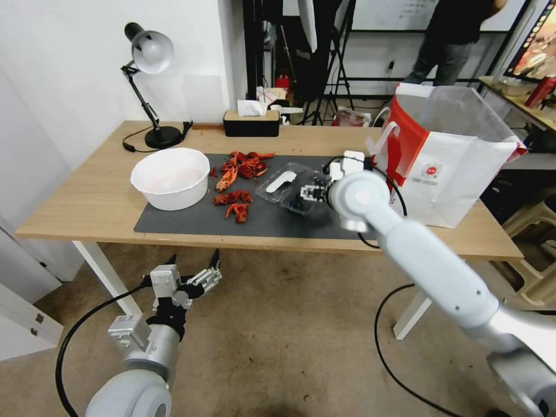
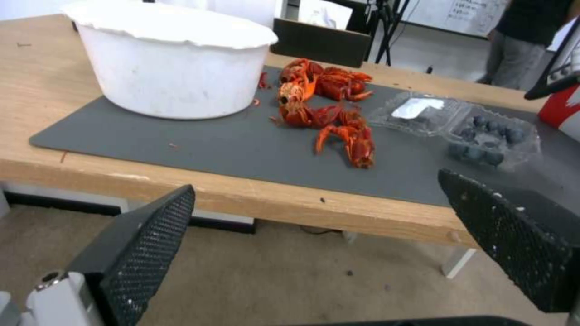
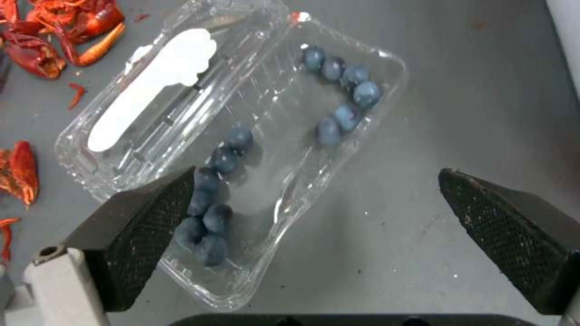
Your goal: Close the takeout container lid, then place the container into the takeout bag.
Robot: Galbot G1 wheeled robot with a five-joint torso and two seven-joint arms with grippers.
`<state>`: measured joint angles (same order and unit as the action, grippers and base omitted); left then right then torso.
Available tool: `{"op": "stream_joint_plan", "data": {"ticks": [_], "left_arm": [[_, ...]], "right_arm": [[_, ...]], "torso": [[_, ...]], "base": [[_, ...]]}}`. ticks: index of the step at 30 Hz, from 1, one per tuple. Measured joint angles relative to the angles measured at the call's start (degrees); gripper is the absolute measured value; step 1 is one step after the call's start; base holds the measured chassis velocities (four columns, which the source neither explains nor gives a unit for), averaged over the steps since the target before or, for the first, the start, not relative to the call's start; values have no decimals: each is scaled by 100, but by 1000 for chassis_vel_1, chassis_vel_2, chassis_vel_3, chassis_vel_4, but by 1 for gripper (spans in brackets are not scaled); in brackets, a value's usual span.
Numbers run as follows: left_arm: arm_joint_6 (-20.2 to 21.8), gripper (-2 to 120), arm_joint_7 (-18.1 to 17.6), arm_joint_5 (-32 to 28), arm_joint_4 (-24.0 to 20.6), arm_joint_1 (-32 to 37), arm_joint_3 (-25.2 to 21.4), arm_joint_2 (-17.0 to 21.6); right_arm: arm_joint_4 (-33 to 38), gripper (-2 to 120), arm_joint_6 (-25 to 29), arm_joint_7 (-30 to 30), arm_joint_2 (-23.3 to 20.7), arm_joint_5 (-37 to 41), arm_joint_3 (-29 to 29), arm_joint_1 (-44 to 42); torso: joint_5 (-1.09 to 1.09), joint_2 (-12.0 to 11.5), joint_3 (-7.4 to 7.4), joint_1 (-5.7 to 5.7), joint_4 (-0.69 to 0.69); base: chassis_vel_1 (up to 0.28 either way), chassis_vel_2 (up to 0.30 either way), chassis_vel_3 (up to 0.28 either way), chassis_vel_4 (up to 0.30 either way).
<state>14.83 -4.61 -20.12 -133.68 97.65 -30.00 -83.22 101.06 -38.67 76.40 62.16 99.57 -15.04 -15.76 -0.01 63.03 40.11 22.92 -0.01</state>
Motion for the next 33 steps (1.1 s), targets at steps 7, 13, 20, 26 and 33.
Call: {"op": "stream_joint_plan", "data": {"ticks": [7,13,20,26,33], "left_arm": [[-17,100,-3,40,-26,30,15,-11],[-49,100,-3,95,-2,35,80,-41],[-68,100,-2,125,17,56,107,-43],[-127,100,-2,132,37,84,101,-37],[-138,100,-2,135,41,88,99,-36]], "right_arm": [[-41,100,73,149,-239,367,-274,229],[-68,100,78,164,-277,430,-286,118],[-252,100,42,134,-91,382,-197,-86],[-401,100,26,92,16,261,-165,-161],[-538,100,11,81,100,237,-149,-184]], "torso": [[2,0,0,-1,1],[1,0,0,-1,1],[1,0,0,-1,0],[1,0,0,-1,1],[0,0,0,0,0]], "base": [[0,0,0,0],[0,0,0,0],[0,0,0,0],[0,0,0,0],[0,0,0,0]]}}
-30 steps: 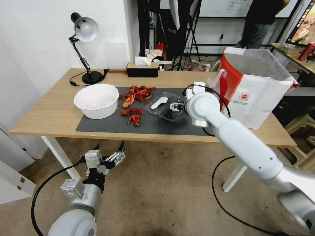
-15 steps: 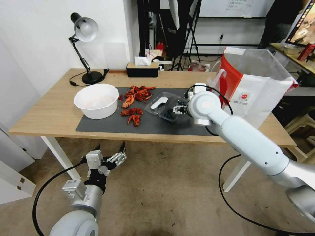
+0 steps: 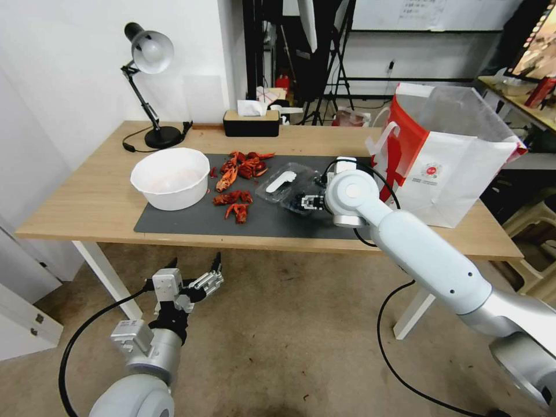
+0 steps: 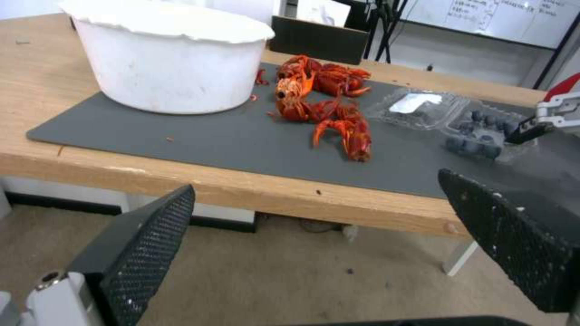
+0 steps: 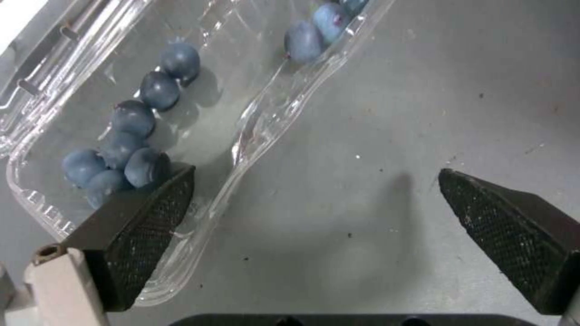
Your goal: Close the takeout container lid, then place the container into the takeout bag.
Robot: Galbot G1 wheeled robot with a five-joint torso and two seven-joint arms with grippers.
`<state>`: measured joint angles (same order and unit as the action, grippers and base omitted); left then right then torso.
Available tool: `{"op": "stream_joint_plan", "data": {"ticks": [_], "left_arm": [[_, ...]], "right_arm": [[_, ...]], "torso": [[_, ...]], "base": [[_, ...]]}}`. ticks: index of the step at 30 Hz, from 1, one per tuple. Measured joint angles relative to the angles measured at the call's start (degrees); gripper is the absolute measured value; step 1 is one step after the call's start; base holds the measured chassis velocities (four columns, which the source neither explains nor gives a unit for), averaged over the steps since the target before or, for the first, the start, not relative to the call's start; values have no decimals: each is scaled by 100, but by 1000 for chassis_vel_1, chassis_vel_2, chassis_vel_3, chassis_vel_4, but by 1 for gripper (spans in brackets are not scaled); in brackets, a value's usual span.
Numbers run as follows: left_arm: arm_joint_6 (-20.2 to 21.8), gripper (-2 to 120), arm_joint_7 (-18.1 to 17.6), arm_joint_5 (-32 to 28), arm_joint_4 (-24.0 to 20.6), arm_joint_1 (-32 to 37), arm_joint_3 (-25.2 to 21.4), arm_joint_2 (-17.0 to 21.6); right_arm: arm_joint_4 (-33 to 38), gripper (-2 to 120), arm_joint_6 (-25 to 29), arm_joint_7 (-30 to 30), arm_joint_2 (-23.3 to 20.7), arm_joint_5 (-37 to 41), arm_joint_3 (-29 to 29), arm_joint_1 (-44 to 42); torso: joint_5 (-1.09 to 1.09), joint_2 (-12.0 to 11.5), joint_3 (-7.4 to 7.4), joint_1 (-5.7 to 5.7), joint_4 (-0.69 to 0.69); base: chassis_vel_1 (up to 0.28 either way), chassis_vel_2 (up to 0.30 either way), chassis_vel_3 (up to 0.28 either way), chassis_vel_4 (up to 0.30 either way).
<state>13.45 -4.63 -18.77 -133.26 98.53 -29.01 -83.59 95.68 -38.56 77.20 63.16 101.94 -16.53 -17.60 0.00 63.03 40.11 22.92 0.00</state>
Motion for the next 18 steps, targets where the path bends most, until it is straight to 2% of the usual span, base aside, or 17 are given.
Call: {"op": "stream_joint_plan", "data": {"ticks": [18], "left_arm": [[-23,100,-24,5,76,-49,2,24]], "right_arm": [[-30,100,-94,34,-59,105,71,-113]], "torso": [[0,0,0,0,0]], "base": [[0,0,0,0]]}}
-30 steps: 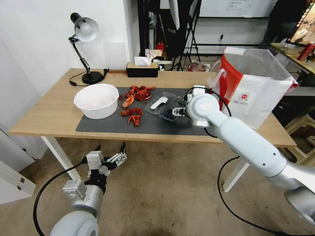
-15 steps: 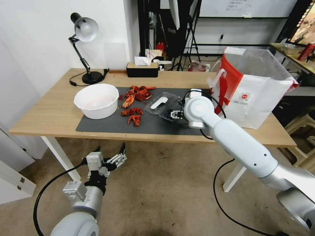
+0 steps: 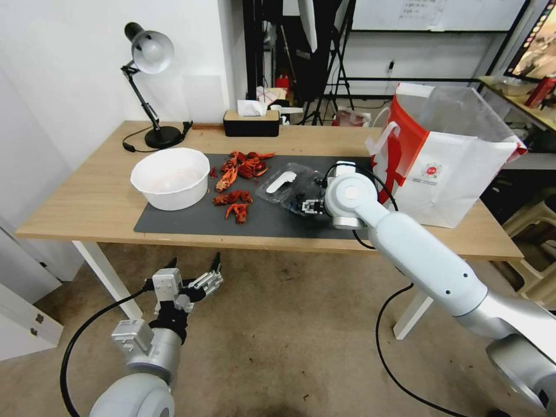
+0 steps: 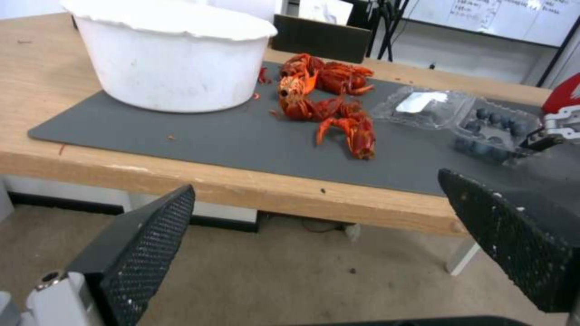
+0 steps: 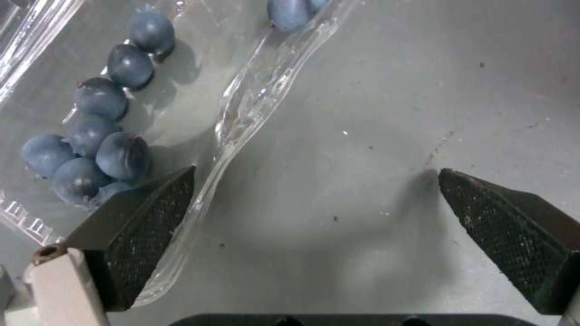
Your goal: Close the takeout container lid, then place the container into the takeout bag.
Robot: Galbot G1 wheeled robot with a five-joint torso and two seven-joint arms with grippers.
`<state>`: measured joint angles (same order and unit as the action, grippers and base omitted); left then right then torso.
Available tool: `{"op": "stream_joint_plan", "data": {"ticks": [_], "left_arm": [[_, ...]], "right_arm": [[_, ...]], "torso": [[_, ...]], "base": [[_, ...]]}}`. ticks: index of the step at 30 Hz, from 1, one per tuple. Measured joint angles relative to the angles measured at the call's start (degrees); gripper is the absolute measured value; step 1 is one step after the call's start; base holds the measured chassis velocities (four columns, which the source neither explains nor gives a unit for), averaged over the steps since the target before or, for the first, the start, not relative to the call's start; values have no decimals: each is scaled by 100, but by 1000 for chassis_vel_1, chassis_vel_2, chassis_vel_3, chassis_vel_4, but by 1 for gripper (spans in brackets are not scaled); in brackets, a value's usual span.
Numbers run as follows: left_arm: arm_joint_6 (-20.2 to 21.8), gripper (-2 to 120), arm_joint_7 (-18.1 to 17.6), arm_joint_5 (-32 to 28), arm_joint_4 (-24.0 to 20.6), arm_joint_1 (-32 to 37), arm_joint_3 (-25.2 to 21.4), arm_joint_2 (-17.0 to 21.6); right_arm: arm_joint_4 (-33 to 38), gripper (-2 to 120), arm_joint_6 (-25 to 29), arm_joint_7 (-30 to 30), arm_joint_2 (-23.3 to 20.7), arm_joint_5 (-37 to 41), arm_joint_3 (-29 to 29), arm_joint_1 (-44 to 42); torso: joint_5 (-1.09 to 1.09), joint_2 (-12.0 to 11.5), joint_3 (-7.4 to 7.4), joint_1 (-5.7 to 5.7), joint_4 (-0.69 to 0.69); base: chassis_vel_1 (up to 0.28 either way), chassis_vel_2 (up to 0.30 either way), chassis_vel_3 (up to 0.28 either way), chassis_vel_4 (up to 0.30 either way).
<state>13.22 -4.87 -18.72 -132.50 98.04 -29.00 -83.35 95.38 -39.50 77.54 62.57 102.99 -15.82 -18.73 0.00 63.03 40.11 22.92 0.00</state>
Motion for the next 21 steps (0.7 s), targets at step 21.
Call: {"op": "stream_joint_plan", "data": {"ticks": [21], "left_arm": [[-51,100,-12,28,72,-26,47,-6]], "right_arm": [[105,100,-235,24,-468,45,-14,-38]], "torso": [[1,0,0,0,0]], "base": [[0,0,0,0]]}}
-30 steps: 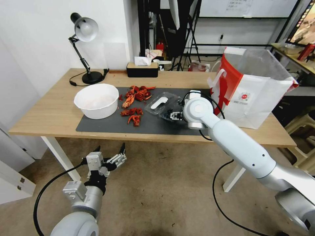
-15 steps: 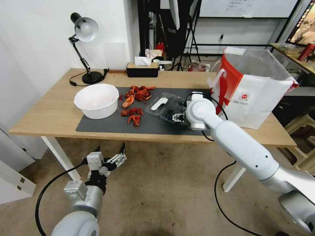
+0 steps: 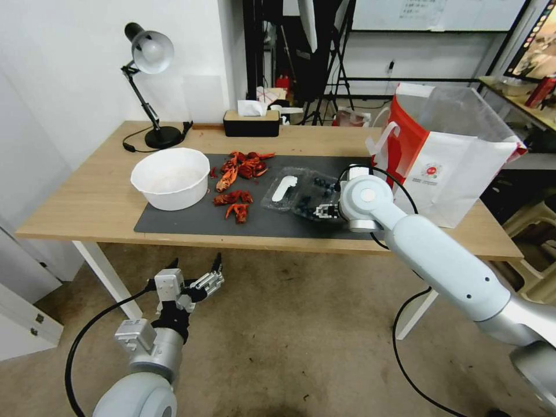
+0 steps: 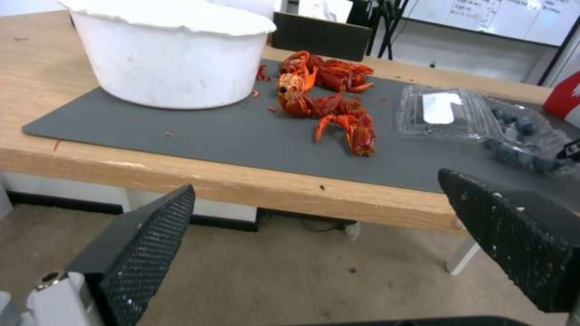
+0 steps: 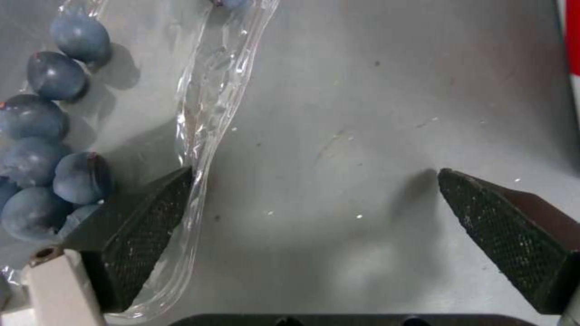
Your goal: Close the takeout container lid, then place the container into the takeout bag.
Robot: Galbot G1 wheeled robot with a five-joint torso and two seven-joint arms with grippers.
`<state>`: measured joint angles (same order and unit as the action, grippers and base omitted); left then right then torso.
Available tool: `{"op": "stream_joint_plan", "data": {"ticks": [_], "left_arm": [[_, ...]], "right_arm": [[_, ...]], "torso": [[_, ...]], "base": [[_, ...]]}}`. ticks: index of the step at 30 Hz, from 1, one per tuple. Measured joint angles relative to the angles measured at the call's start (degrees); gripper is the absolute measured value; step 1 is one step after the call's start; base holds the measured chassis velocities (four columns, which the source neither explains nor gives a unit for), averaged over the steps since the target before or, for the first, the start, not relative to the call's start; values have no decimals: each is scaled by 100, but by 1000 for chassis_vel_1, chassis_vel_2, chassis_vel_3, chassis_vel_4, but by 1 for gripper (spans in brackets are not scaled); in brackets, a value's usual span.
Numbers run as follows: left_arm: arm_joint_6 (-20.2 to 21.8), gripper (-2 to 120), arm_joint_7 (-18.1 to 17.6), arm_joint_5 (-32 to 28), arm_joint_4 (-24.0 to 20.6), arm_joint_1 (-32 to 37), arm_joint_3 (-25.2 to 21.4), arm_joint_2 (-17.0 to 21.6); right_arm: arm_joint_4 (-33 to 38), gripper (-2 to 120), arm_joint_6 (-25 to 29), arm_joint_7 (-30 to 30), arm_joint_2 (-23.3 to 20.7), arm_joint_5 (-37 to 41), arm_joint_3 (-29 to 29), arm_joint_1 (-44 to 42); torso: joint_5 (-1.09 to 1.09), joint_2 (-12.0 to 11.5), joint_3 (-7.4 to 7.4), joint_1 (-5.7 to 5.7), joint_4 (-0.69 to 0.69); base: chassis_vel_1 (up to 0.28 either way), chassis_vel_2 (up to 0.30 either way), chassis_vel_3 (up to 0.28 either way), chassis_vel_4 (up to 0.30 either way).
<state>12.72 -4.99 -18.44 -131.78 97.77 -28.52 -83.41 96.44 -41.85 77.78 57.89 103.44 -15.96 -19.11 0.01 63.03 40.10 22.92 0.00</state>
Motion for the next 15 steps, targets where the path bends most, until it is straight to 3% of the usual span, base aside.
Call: {"op": "stream_joint_plan", "data": {"ticks": [15], "left_arm": [[-65,100,-9,-1,0,30,0,17]], "right_arm": [[-183,100,-9,-202,-190,-414,-286,242]], "torso": [[-1,0,0,0,1]], "base": [[0,0,0,0]]}}
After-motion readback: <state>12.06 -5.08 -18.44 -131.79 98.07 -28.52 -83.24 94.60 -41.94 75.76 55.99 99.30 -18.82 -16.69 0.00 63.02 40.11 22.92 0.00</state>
